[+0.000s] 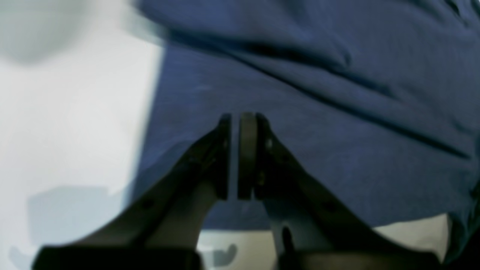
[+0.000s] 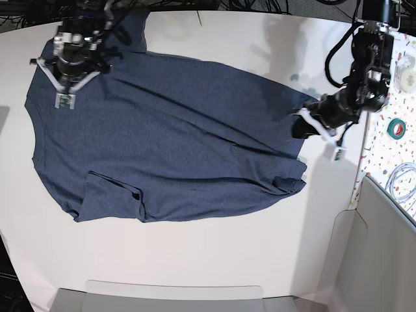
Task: Layout the t-shirt on the table in an organized manner, then fold the t-shirt properly
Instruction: 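Pull the shirt corners apart with both grippers to stretch it flat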
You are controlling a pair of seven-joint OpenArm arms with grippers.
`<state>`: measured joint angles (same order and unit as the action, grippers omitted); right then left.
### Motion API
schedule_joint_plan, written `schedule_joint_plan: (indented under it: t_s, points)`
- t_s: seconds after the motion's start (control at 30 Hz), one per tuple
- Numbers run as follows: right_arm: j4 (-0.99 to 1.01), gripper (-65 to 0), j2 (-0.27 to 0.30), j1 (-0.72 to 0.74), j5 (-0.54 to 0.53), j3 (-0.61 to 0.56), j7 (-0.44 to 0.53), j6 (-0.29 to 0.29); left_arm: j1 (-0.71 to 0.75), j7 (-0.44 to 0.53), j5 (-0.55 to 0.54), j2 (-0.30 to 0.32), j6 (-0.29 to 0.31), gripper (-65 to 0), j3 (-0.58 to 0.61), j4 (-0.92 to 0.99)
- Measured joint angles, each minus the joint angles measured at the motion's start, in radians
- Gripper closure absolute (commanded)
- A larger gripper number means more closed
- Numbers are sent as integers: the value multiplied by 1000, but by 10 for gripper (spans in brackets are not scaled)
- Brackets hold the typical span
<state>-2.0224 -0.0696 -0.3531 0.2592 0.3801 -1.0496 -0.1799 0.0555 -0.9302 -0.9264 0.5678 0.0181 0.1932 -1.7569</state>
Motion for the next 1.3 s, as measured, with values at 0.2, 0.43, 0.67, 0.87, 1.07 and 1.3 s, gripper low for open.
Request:
schedule_joint_plan:
  t_s: [0.2, 0.43, 0.67, 0.87, 1.07, 1.3]
  points:
    - [0, 0, 11, -3, -183, 187, -9, 1, -123, 22, 1, -15, -2, -42, 153, 144]
    - [6, 0, 5, -4, -345, 299, -11, 0, -128, 58, 16, -11, 2, -42, 153, 256]
    - [64, 0, 13, 34, -368, 304, -6, 0, -70, 157, 259, -20, 13, -43, 152, 249]
    - [186, 0, 80, 95, -367, 306, -8, 2, -31, 183, 333, -42, 16, -43, 145, 241]
    - [237, 0, 124, 149, -372, 298, -10, 0, 24, 211, 334, -39, 14, -41, 138, 232]
    - [344, 0, 199, 216, -375, 298, 2, 1, 148, 229, 333, -41, 13, -41, 55, 166]
